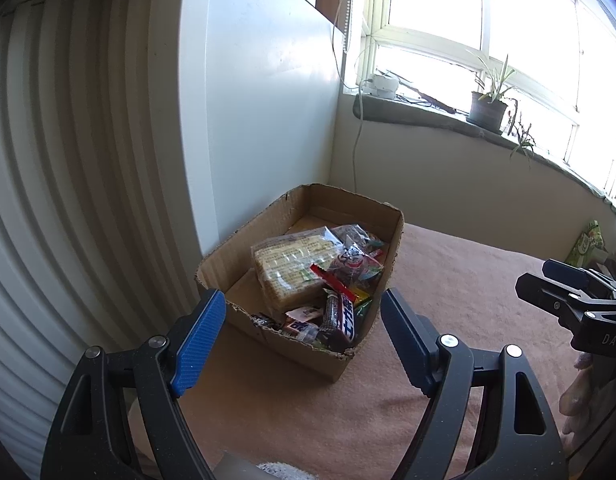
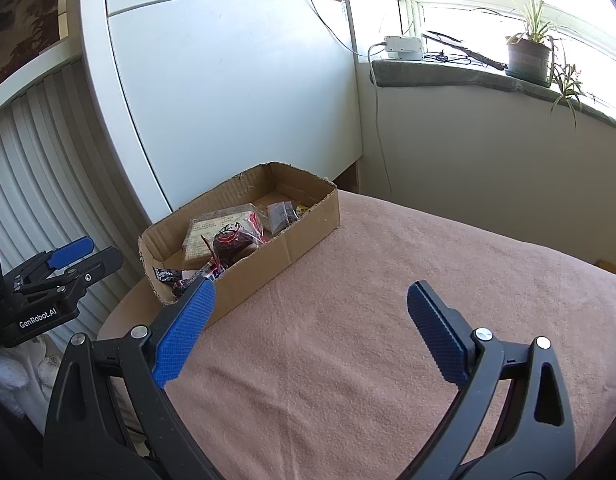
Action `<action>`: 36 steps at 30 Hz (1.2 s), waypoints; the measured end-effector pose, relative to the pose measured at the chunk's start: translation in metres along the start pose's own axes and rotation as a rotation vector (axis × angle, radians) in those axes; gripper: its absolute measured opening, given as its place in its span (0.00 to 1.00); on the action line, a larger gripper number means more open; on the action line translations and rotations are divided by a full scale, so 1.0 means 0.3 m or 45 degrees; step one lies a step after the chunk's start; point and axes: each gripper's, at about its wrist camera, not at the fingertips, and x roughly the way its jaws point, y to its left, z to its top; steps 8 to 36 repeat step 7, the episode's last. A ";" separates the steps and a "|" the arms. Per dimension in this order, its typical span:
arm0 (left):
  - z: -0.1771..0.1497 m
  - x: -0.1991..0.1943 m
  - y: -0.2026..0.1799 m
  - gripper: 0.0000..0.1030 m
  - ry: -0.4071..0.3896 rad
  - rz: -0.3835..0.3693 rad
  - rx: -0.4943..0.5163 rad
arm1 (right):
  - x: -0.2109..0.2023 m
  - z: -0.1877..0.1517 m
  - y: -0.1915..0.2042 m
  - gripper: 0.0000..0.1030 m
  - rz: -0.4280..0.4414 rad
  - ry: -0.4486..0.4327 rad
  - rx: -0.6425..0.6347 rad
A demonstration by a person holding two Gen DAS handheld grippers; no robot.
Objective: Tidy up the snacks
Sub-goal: 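Withdraw both open tools from the box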
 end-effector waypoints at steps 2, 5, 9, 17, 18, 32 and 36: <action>-0.002 -0.002 -0.002 0.78 -0.005 0.007 0.003 | -0.003 0.000 -0.005 0.96 0.001 -0.002 0.004; -0.003 -0.002 -0.009 0.78 -0.012 0.011 0.019 | -0.006 -0.002 -0.018 0.96 0.002 -0.005 0.015; -0.007 0.003 -0.012 0.78 -0.002 0.008 0.016 | -0.007 -0.007 -0.026 0.96 -0.001 -0.004 0.022; -0.007 0.003 -0.012 0.78 -0.002 0.008 0.016 | -0.007 -0.007 -0.026 0.96 -0.001 -0.004 0.022; -0.007 0.003 -0.012 0.78 -0.002 0.008 0.016 | -0.007 -0.007 -0.026 0.96 -0.001 -0.004 0.022; -0.007 0.003 -0.012 0.78 -0.002 0.008 0.016 | -0.007 -0.007 -0.026 0.96 -0.001 -0.004 0.022; -0.007 0.003 -0.012 0.78 -0.002 0.008 0.016 | -0.007 -0.007 -0.026 0.96 -0.001 -0.004 0.022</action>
